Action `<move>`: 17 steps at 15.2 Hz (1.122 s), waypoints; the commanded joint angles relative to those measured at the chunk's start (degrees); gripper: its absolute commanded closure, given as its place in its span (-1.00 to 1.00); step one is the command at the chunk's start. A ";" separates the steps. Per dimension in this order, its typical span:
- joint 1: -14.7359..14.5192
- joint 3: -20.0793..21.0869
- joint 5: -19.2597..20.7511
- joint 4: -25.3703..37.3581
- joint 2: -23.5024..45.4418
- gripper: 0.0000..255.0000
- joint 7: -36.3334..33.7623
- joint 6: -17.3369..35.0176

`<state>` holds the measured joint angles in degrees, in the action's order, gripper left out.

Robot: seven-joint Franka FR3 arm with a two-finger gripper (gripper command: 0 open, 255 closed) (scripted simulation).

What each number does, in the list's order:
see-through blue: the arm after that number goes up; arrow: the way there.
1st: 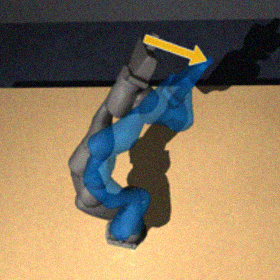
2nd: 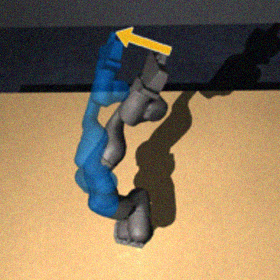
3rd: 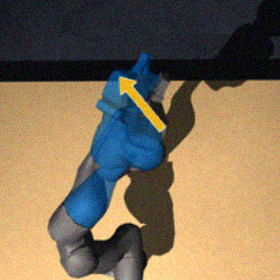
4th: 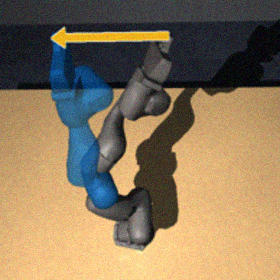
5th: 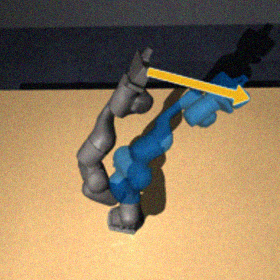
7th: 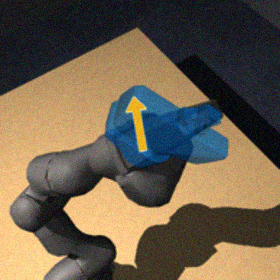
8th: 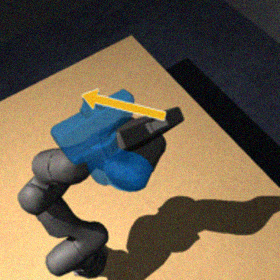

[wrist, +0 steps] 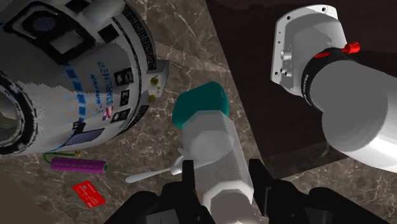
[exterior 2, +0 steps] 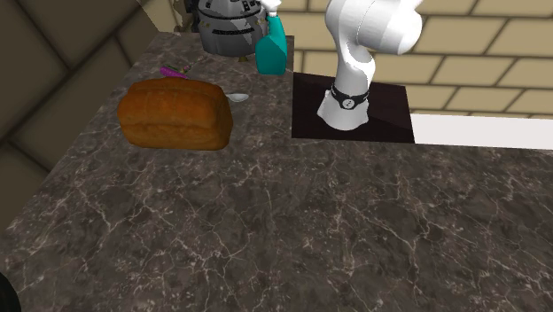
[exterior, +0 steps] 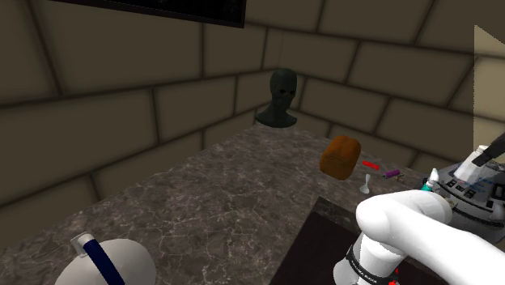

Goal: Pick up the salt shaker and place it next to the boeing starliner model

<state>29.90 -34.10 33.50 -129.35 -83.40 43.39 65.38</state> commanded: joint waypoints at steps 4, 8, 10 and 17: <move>1.18 -1.86 1.97 -4.48 -3.16 1.00 0.07 1.53; 2.21 -3.41 3.57 -7.81 -5.56 1.00 0.16 2.57; 2.75 -4.26 4.43 -9.43 -6.73 1.00 0.23 3.07; 4.84 -7.63 7.75 -14.82 -10.74 1.00 0.62 4.64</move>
<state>34.43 -41.27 40.81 -143.26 -93.56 44.07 69.72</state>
